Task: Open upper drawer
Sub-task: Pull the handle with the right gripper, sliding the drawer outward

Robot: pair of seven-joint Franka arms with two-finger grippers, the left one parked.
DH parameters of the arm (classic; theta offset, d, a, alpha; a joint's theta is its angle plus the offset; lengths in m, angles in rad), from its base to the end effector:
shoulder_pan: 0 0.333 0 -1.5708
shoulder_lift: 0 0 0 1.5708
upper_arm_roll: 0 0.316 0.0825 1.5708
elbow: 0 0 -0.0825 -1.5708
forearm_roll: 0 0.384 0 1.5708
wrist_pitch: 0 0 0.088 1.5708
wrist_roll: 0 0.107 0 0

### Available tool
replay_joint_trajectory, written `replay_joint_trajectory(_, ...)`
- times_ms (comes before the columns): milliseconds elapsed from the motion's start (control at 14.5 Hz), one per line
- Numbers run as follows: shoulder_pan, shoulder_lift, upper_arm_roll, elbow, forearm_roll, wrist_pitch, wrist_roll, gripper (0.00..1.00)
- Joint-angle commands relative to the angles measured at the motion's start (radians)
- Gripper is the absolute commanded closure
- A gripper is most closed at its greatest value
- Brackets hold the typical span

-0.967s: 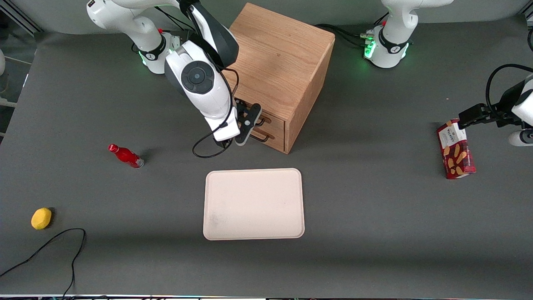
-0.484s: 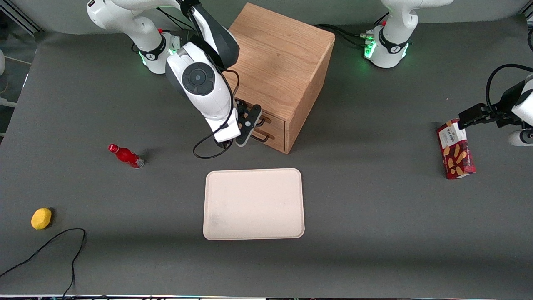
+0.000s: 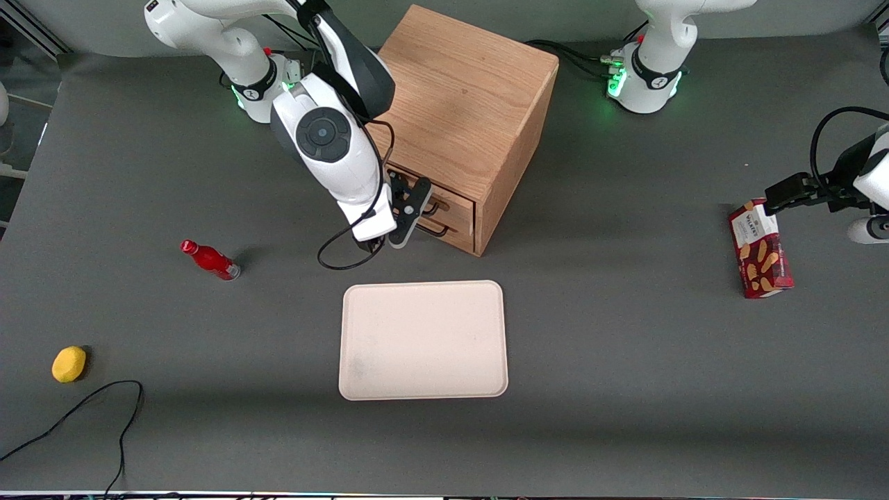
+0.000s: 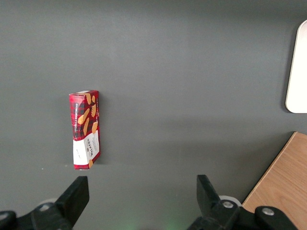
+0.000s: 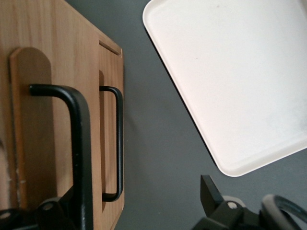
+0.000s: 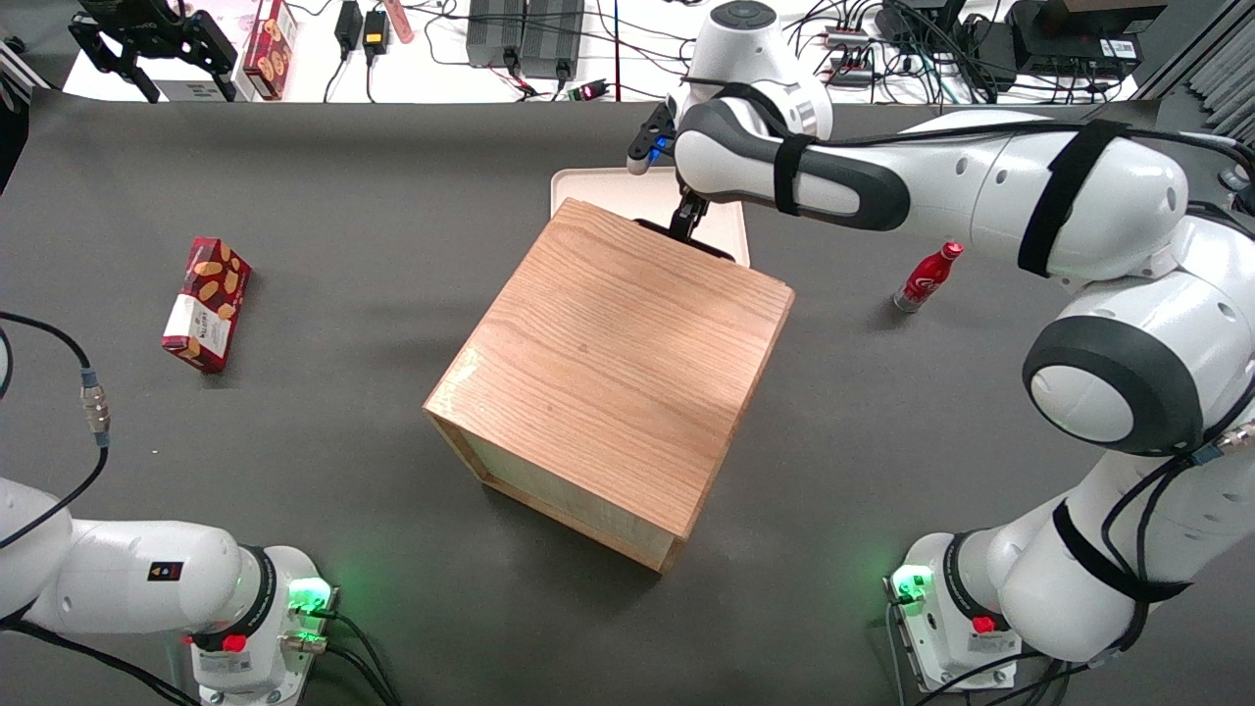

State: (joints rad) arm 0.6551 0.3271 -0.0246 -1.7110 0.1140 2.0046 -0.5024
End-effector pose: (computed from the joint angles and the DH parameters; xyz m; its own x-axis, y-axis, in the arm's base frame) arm 0.5155 0.3864 0.3969 0.4680 0.8836 0.0140 0.8800 -0.4645 -0.0992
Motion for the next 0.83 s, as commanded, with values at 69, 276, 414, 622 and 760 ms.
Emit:
replay_joint_trajectory(69, -0.012, 0.013, -0.001, 0.030, -0.008, 0.006, -0.030, 0.00)
replay_joint_trajectory(276, -0.026, 0.027, -0.001, 0.054, -0.007, 0.002, -0.028, 0.00)
replay_joint_trajectory(414, -0.028, 0.029, -0.001, 0.054, -0.008, 0.002, -0.042, 0.00)
replay_joint_trajectory(622, -0.048, 0.041, -0.003, 0.059, -0.008, 0.003, -0.068, 0.00)
replay_joint_trajectory(760, -0.055, 0.056, -0.003, 0.073, -0.010, 0.002, -0.079, 0.00)
